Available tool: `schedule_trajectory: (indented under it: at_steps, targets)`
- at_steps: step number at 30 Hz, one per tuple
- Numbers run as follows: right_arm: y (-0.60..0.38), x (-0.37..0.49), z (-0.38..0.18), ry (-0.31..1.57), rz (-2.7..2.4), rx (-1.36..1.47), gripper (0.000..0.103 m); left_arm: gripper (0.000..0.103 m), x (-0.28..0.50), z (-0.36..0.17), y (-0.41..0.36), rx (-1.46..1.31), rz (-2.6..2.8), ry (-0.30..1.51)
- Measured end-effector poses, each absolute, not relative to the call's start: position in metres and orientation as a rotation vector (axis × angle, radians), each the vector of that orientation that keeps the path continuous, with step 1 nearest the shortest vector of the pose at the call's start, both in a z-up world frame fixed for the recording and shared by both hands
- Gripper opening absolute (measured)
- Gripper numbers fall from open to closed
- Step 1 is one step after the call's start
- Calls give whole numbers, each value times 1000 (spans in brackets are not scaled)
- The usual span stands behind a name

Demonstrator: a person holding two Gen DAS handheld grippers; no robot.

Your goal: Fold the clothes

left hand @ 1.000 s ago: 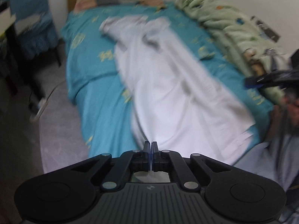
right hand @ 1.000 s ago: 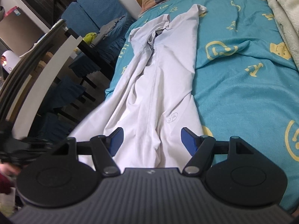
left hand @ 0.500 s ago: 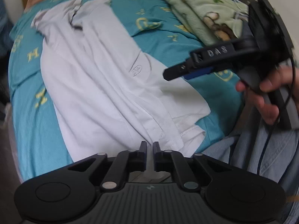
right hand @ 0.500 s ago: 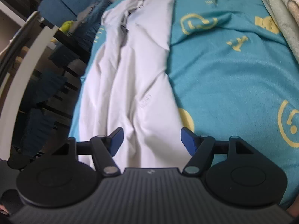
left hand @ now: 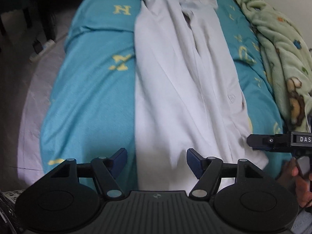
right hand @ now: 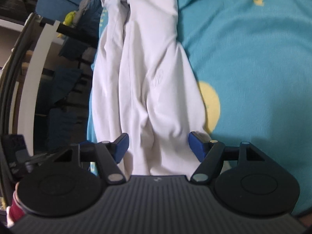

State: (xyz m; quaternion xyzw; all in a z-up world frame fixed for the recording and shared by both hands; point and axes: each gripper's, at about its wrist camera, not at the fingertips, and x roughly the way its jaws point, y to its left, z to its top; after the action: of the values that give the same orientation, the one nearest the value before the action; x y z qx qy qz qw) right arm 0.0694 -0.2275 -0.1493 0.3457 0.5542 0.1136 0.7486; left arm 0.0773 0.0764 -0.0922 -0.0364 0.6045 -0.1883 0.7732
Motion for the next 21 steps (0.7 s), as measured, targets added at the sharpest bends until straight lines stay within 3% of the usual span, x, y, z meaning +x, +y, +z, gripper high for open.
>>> schedule_trajectory:
  at_steps: [9,13,15,16,17,18,21]
  targets:
    - [-184,55,-141,1334,296,483,70,66,71,-107,62,8,-452,1473]
    - [-152,48,-138,1367,353,280,68,38,67,-104,60,37,-478,1469]
    - [-134,42,-136,1367,367,133,52,30,65,-102,57,63,-479,1465]
    - [-129,40,-135,1363,355,75,41,20,64,-100,57,78,-474,1460]
    - [-123,37,-135,1358,341,18,21,9,62,-99,56,95,-467,1454]
    - [-123,37,-132,1352,342,14,13,8,61,-96,57,97,-466,1445]
    - [-129,32,-121,1314,343,70,10,4,59,-83,65,62,-471,1413]
